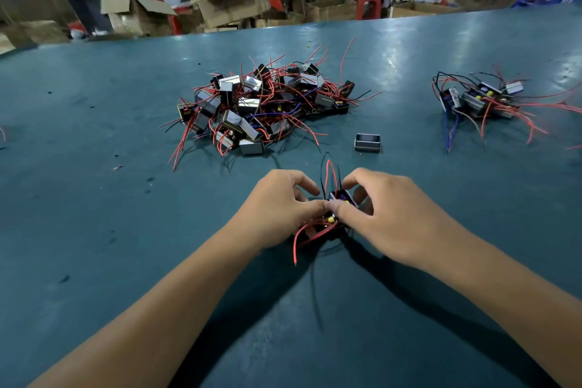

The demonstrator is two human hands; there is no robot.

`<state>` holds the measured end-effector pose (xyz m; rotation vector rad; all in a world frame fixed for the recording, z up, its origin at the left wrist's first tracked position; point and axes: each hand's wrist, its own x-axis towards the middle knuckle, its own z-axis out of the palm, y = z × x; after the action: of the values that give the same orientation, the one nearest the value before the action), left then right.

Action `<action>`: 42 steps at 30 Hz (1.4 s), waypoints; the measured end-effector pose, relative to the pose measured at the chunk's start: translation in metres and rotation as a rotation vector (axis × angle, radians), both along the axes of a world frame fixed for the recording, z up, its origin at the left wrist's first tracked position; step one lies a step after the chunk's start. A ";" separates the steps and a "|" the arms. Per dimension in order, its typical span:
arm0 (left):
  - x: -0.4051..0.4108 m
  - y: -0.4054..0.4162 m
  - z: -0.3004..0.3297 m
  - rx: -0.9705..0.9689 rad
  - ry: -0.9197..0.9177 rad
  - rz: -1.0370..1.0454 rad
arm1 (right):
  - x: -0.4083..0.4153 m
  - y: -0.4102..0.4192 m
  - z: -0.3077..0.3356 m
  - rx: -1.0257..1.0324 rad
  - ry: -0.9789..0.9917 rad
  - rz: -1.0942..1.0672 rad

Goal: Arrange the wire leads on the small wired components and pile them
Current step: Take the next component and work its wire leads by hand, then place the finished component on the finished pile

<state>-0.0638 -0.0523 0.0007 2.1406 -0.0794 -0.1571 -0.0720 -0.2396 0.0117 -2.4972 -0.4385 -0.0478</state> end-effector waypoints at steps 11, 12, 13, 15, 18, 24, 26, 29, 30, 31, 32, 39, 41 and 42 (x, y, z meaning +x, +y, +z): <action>0.001 0.002 -0.001 -0.248 0.144 -0.189 | -0.004 0.001 -0.002 -0.337 -0.104 -0.051; 0.001 0.001 -0.002 -0.255 0.148 -0.208 | -0.004 0.002 -0.003 -0.365 -0.124 -0.048; 0.002 0.001 -0.003 -0.246 0.143 -0.223 | -0.004 0.002 -0.004 -0.377 -0.136 -0.043; 0.002 0.002 -0.005 -0.207 0.106 -0.231 | -0.003 0.002 -0.005 -0.367 -0.137 -0.037; 0.005 0.005 -0.006 -0.115 -0.008 -0.170 | 0.002 -0.003 -0.004 -0.289 -0.101 -0.037; 0.008 0.013 -0.003 0.234 -0.304 -0.060 | 0.023 -0.023 0.002 -0.189 -0.101 -0.164; 0.005 0.011 -0.003 0.221 -0.376 -0.065 | 0.034 -0.035 0.006 -0.146 -0.116 -0.250; 0.003 0.008 -0.001 0.210 -0.444 -0.111 | 0.051 -0.059 0.012 -0.089 -0.129 -0.352; 0.002 0.007 -0.001 0.232 -0.465 -0.133 | 0.059 -0.068 0.014 -0.075 -0.140 -0.380; 0.002 0.007 -0.001 0.257 -0.484 -0.154 | 0.068 -0.076 0.017 -0.066 -0.162 -0.410; 0.003 0.007 -0.001 0.278 -0.498 -0.175 | 0.080 -0.084 0.020 -0.065 -0.194 -0.442; 0.002 0.008 -0.001 0.295 -0.549 -0.231 | 0.176 -0.133 0.048 -0.221 -0.308 -0.693; 0.002 0.009 -0.001 0.296 -0.550 -0.230 | 0.194 -0.139 0.044 -0.292 -0.304 -0.707; 0.002 0.010 -0.001 0.297 -0.550 -0.231 | 0.200 -0.141 0.039 -0.327 -0.292 -0.698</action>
<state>-0.0620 -0.0426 -0.0003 2.4107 -0.6596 0.3096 0.1276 -0.3807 0.0508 -2.8527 0.3634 -0.6676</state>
